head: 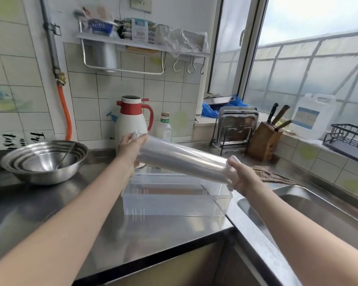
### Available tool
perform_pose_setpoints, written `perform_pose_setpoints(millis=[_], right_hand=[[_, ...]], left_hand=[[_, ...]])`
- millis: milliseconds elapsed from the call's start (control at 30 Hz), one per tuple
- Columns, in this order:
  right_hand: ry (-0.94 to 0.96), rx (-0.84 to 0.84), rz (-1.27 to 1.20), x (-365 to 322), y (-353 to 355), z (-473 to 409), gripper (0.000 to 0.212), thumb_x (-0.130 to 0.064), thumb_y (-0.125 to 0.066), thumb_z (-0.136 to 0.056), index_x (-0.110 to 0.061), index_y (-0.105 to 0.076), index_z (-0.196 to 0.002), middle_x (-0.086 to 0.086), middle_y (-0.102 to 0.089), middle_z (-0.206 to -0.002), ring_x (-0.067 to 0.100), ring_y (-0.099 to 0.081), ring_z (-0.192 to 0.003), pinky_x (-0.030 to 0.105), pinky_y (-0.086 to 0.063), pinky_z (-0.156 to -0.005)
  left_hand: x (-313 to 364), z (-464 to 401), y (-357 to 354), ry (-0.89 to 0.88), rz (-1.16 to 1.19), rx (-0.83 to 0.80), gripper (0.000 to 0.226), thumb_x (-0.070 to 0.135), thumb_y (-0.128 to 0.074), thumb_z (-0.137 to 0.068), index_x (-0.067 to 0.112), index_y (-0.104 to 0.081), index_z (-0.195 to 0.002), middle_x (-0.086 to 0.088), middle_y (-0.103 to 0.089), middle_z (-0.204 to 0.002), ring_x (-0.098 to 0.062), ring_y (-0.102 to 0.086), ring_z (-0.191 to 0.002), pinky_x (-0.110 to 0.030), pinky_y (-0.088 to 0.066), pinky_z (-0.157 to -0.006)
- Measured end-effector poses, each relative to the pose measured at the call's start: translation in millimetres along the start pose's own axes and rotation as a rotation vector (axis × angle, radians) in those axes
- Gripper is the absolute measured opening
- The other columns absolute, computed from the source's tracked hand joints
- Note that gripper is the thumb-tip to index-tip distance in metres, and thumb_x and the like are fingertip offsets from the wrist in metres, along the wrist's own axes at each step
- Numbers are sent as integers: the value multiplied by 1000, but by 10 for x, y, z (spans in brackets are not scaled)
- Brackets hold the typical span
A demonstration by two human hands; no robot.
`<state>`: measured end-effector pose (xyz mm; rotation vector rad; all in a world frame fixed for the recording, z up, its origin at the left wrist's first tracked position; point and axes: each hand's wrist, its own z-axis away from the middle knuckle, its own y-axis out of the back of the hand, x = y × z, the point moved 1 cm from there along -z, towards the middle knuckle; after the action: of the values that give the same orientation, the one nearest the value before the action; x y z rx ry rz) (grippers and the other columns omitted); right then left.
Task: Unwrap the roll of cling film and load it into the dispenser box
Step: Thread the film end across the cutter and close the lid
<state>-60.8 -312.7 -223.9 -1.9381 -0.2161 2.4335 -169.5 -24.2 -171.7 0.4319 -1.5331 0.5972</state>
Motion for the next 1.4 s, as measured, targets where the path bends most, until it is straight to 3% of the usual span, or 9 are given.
perform_pose_setpoints(millis=[100, 267, 433, 533, 733, 933, 1100, 1200, 1400], right_hand=[[21, 30, 57, -64, -12, -15, 39, -28, -64, -87, -11, -57, -121, 14, -63, -101, 26, -57, -84, 30, -34, -58], [63, 96, 154, -100, -34, -52, 38, -24, -64, -86, -8, -58, -121, 6, -59, -81, 20, -53, -63, 26, -31, -53], [126, 81, 110, -44, -142, -90, 41, -15, -58, -91, -6, -53, -130, 4, -59, -81, 15, -53, -62, 25, -34, -50], [174, 68, 89, -28, -192, -142, 43, -12, -55, -93, -8, -49, -135, 8, -59, -100, 14, -53, -66, 24, -41, -56], [198, 142, 106, 165, -257, -177, 38, -20, -46, -97, -18, -52, -134, 2, -55, -103, 11, -48, -65, 22, -34, -51], [162, 185, 142, 308, -216, -168, 40, -37, -49, -95, -21, -56, -131, 0, -57, -107, 17, -56, -81, 23, -38, -57], [145, 204, 256, 392, -164, -199, 41, -40, -47, -93, -23, -58, -128, 7, -61, -100, 36, -63, -105, 30, -39, -58], [155, 205, 296, 382, -165, -215, 41, -40, -45, -93, -22, -59, -127, 7, -61, -98, 36, -63, -105, 29, -37, -56], [212, 232, 338, 446, -191, -234, 39, -38, -41, -97, -21, -59, -127, -1, -62, -82, 23, -63, -84, 32, -42, -79]], left_hand=[[-169, -25, 90, -13, -77, -79, 57, 59, -49, -87, 27, -42, -133, 0, -54, -131, -23, -55, -112, -26, -37, -70], [-391, -85, 156, 112, -56, -109, 66, 63, -26, -93, 17, -42, -139, -8, -57, -130, -27, -56, -117, -46, -35, -108], [-574, -98, 203, 153, 57, -44, 21, 27, -38, -94, 15, -49, -109, -6, -52, -75, -17, -51, -57, -22, -33, -56], [-677, -191, 262, 152, 49, -35, 21, 20, -34, -92, 13, -48, -106, -9, -47, -78, -20, -45, -63, -26, -30, -61], [-849, -259, 382, 91, 16, 1, 21, 13, -33, -90, 6, -48, -104, -15, -44, -97, -24, -43, -89, -37, -32, -76], [-946, -211, 377, 63, -16, -25, 20, 4, -32, -92, 12, -43, -78, -8, -42, -81, -18, -44, -72, -28, -35, -63], [-963, -249, 362, 22, -259, -56, 10, 6, -33, -92, 9, -43, -93, -12, -50, -84, -23, -44, -76, -31, -27, -54], [-982, -242, 339, -36, -361, -31, 15, 13, -35, -95, 13, -41, -81, -4, -49, -68, -19, -38, -61, -30, -26, -51], [-1069, -246, 325, -32, -374, 31, 10, 17, -34, -95, 11, -41, -98, -3, -57, -71, -18, -42, -67, -33, -35, -59]])
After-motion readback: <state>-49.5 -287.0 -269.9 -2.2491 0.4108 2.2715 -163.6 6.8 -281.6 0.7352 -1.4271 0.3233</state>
